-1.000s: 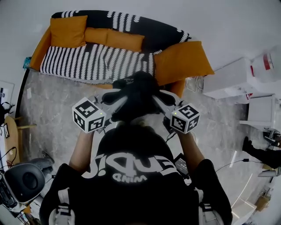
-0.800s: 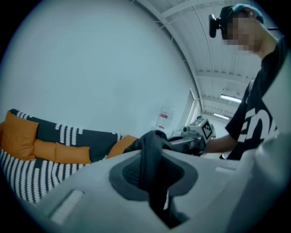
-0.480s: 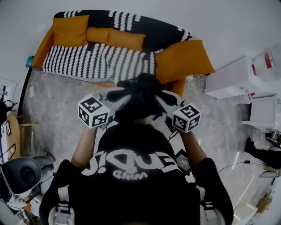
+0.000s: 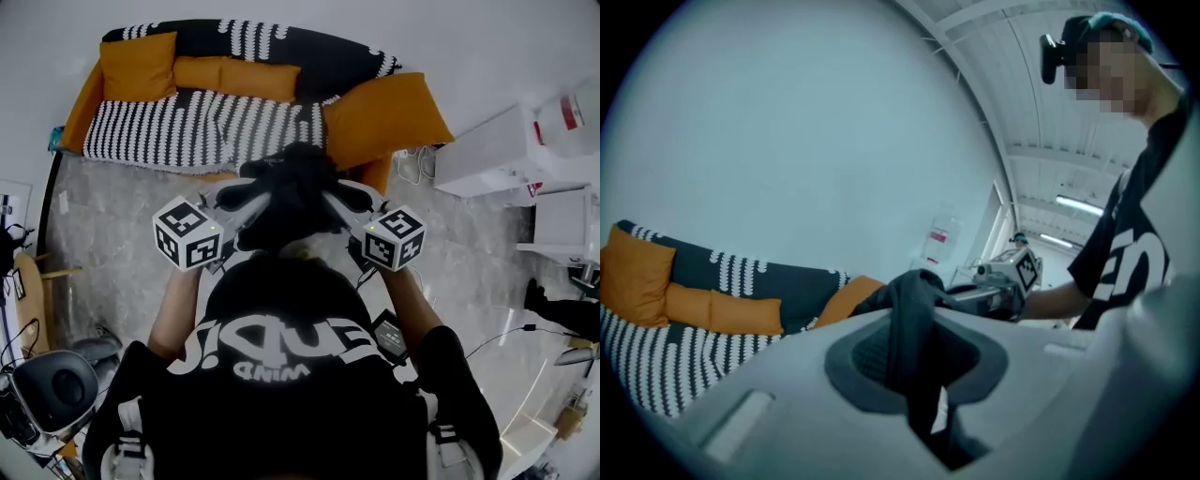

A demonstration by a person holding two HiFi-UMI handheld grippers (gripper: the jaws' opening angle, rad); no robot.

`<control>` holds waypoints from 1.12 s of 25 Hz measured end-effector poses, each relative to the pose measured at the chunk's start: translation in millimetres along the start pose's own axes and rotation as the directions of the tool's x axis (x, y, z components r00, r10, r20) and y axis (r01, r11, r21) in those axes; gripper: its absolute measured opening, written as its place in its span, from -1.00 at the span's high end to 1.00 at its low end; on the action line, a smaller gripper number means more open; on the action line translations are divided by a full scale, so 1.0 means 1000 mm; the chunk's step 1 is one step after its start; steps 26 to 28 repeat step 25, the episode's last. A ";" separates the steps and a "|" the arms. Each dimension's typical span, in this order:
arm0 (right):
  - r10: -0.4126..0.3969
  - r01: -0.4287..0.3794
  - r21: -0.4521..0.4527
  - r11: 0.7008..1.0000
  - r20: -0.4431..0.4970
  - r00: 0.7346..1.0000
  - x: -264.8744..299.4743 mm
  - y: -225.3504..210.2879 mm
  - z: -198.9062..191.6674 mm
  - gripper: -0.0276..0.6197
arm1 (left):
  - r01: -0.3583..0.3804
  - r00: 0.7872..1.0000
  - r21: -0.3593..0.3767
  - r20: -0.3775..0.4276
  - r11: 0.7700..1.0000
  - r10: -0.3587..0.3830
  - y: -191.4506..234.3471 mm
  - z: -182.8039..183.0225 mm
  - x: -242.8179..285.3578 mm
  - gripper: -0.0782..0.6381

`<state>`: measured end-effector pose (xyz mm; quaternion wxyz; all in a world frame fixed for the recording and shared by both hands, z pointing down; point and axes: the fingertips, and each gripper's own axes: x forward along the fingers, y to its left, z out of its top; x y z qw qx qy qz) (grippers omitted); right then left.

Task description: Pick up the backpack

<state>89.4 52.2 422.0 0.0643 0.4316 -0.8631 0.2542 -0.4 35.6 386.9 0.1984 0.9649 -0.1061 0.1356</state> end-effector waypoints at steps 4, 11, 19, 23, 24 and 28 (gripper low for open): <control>0.008 -0.008 -0.004 1.000 0.000 1.000 0.001 -0.002 0.004 0.70 | -0.002 1.000 0.000 0.003 1.000 0.002 0.002 0.004 0.001 0.65; 0.007 -0.007 -0.009 1.000 0.009 1.000 0.005 0.001 0.012 0.70 | -0.001 1.000 -0.017 0.015 1.000 0.001 0.005 0.011 -0.003 0.65; 0.006 -0.006 -0.009 1.000 -0.002 1.000 0.006 -0.001 0.016 0.70 | 0.018 1.000 -0.015 0.011 1.000 -0.018 0.007 0.016 -0.003 0.65; 0.008 -0.008 -0.009 1.000 -0.001 1.000 0.006 -0.001 0.019 0.70 | 0.024 1.000 -0.024 0.014 0.999 -0.024 0.008 0.018 -0.002 0.65; 0.008 -0.008 -0.009 1.000 0.000 1.000 0.006 -0.001 0.020 0.70 | 0.025 1.000 -0.027 0.016 0.999 -0.024 0.009 0.018 -0.002 0.65; 0.008 -0.008 -0.009 1.000 0.001 1.000 0.006 -0.001 0.021 0.70 | 0.025 1.000 -0.030 0.017 0.999 -0.024 0.010 0.019 -0.001 0.65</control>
